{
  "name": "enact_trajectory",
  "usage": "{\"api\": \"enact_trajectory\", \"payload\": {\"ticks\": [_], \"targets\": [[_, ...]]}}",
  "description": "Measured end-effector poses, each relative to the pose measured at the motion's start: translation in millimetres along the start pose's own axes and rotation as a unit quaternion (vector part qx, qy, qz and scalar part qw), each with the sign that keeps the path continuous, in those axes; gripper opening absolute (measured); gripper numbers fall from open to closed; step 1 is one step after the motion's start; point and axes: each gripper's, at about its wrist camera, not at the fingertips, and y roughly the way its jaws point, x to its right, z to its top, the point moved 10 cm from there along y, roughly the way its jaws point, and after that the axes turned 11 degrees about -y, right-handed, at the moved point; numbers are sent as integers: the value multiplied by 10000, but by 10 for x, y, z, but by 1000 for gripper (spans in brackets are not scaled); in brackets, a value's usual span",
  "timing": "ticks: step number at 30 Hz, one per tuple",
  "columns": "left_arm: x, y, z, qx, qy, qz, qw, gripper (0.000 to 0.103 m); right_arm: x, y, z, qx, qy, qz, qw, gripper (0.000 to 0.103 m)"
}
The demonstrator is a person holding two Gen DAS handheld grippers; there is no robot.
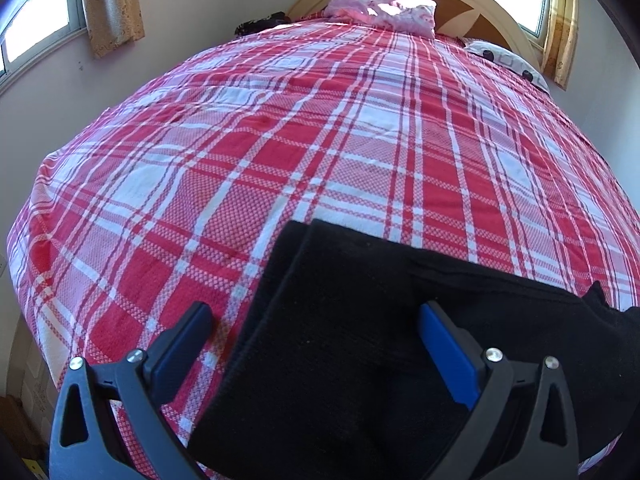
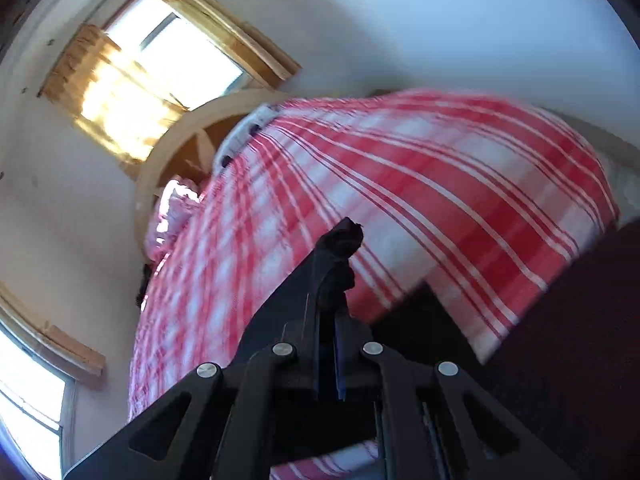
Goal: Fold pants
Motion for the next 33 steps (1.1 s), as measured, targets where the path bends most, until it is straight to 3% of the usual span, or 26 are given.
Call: {"api": "enact_trajectory", "payload": {"ticks": [3,5,6,7,8,10,13,14,15,16,18,21,23,25,28,33], "targets": [[15,2,18,-5,92,35,10000,103,615,180,-508,-467,284,-561,9969,6],[23,-3,21,10,154,75,9999,103,783,302,-728,-683,285,-742,9945,9],[26,-8,20,23,183,98,9998,103,788,314,-753,-561,259,-716,9955,12],[26,-6,27,30,198,117,9997,103,776,306,-740,-506,232,-738,9957,16],[27,-12,27,41,213,139,9997,103,800,298,-704,-597,163,-973,9933,27],[29,-27,33,73,256,193,9995,103,888,217,-626,-661,-1,-1653,9840,39],[37,-107,53,212,370,426,9982,103,922,-112,-322,72,-252,-2571,9660,40],[50,-160,62,338,487,587,9965,103,832,-201,-204,419,-298,-2518,9664,40],[60,-201,76,454,597,716,9946,103,709,-196,-132,605,-357,-2175,9735,40],[69,-245,82,565,704,822,9925,103,528,-82,-93,558,-478,-1590,9845,40],[120,-350,65,749,886,877,9894,103,349,210,-146,82,-818,-1295,9882,40],[147,-436,22,765,827,689,9912,103,286,557,-194,-304,-1387,-1727,9747,40],[144,-403,-47,568,693,495,9947,103,338,748,-235,-504,-1414,-1799,9722,39],[116,-311,-141,355,584,493,9964,103,363,911,-285,-646,-1471,-1857,9694,30],[96,-267,-197,339,482,450,9972,103,294,964,-227,-552,-1848,-2124,9580,8],[96,-263,-206,400,462,464,9971,103,318,872,-59,-189,-1651,-2103,9634,5]]}}
